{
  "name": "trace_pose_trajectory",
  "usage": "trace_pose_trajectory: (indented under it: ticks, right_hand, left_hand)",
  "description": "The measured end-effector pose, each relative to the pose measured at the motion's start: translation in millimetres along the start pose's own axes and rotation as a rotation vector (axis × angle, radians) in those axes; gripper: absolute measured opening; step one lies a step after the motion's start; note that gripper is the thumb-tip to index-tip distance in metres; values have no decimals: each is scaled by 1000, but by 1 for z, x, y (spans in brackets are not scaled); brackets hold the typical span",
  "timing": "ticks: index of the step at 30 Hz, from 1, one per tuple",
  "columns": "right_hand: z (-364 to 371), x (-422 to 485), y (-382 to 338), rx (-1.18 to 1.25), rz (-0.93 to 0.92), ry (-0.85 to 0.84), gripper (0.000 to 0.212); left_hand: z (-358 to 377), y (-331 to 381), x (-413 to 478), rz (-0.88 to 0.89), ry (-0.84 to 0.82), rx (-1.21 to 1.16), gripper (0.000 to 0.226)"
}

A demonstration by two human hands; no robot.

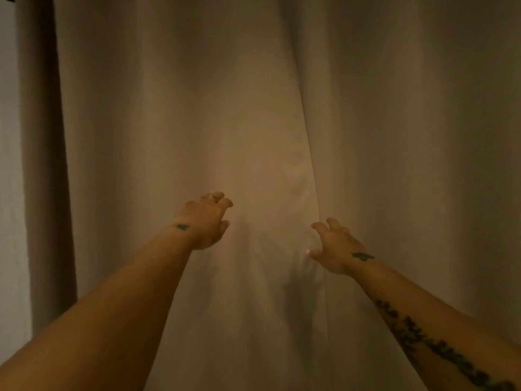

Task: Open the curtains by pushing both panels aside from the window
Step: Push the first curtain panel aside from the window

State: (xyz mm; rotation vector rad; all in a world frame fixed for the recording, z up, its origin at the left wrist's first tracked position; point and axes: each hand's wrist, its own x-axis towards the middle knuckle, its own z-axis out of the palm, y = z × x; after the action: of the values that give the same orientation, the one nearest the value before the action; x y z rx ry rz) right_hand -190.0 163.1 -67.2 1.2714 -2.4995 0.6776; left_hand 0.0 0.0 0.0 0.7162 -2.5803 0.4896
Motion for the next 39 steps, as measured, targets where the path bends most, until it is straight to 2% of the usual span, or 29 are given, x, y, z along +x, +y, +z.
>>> trace_pose_trajectory:
  ticks: [5, 12, 19, 24, 27, 32, 39]
  right_hand:
    - [34, 54, 7, 180, 28, 115, 63]
    - [74, 121, 10, 378, 60, 361, 64]
    - [101, 151, 8, 488, 66, 549, 69]
    - [116, 164, -4, 526, 60, 556, 84]
    - [123, 171, -13, 544, 36, 569, 85]
    - [134, 181, -28, 549, 23, 545, 83]
    - [146, 196, -53, 597, 107, 519, 90]
  left_hand:
    - [12, -5, 69, 43, 97, 91, 47]
    - [27, 10, 154, 243, 240, 267, 46]
    - [30, 39, 216, 458, 270, 466, 46]
    - [28, 45, 246, 567, 270, 566, 49]
    - [28, 39, 259, 606, 301, 648, 51]
    - [34, 18, 263, 602, 255, 695, 51]
    - [46, -25, 260, 563, 248, 718, 51]
